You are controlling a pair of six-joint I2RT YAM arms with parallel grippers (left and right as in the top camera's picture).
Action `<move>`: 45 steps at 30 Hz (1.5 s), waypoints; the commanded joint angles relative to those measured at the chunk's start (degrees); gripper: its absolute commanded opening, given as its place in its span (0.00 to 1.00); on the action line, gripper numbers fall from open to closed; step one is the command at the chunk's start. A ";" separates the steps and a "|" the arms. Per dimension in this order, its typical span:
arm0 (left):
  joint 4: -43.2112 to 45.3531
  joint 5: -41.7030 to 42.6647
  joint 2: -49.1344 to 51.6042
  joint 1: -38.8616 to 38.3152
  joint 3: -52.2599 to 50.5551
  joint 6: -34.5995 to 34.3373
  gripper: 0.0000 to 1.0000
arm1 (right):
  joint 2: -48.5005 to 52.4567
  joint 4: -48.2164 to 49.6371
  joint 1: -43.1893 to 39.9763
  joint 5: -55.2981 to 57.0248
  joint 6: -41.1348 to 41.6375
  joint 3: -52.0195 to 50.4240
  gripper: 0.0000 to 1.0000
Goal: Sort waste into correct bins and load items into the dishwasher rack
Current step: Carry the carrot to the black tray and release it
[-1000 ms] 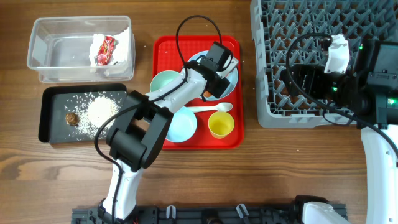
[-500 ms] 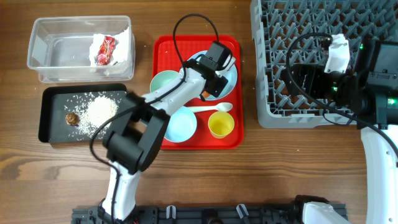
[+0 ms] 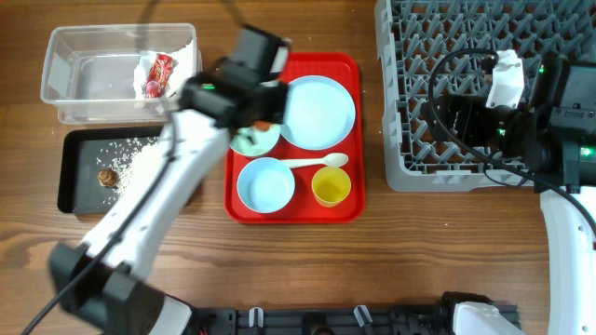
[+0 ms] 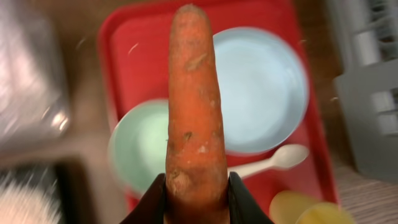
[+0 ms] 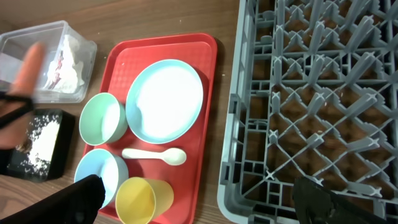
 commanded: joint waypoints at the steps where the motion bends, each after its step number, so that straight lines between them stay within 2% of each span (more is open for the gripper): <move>1: -9.99 -0.98 -2.54 7.43 0.20 -8.74 0.11 | 0.76 0.66 -0.22 0.42 -1.18 -0.31 1.00; 5: -20.50 -1.03 -1.70 16.50 -0.26 -8.76 0.11 | 0.92 1.03 -0.22 0.42 -1.18 -0.48 1.00; 10: -21.07 -0.98 -0.76 27.10 -3.13 -8.76 0.11 | 1.31 1.57 -0.22 0.42 -1.14 -0.76 1.00; 17: -8.87 -0.94 0.42 35.10 -12.44 -7.28 0.09 | 2.23 2.54 -0.11 0.39 0.52 -0.79 1.00; 24: 7.96 -1.01 3.43 35.67 -23.82 -7.28 0.13 | 4.26 3.56 0.00 0.17 0.46 -0.79 1.00; 30: 15.30 -2.62 5.35 35.67 -25.66 -7.10 0.17 | 5.57 4.13 0.00 0.17 0.44 -0.79 1.00; 33: 16.35 -2.25 5.68 35.50 -25.66 -7.06 0.27 | 5.81 4.68 0.00 0.15 0.46 -0.79 1.00; 36: 15.89 -2.25 5.84 35.52 -25.66 -7.08 0.51 | 5.81 4.85 0.00 0.15 0.46 -0.79 1.00; 37: 15.67 -2.25 5.84 35.52 -25.66 -7.08 0.56 | 5.81 4.92 0.00 0.15 0.46 -0.79 1.00; 45: 14.64 -2.23 5.81 35.52 -25.64 -7.10 0.70 | 5.81 5.92 0.00 0.15 0.31 -0.79 1.00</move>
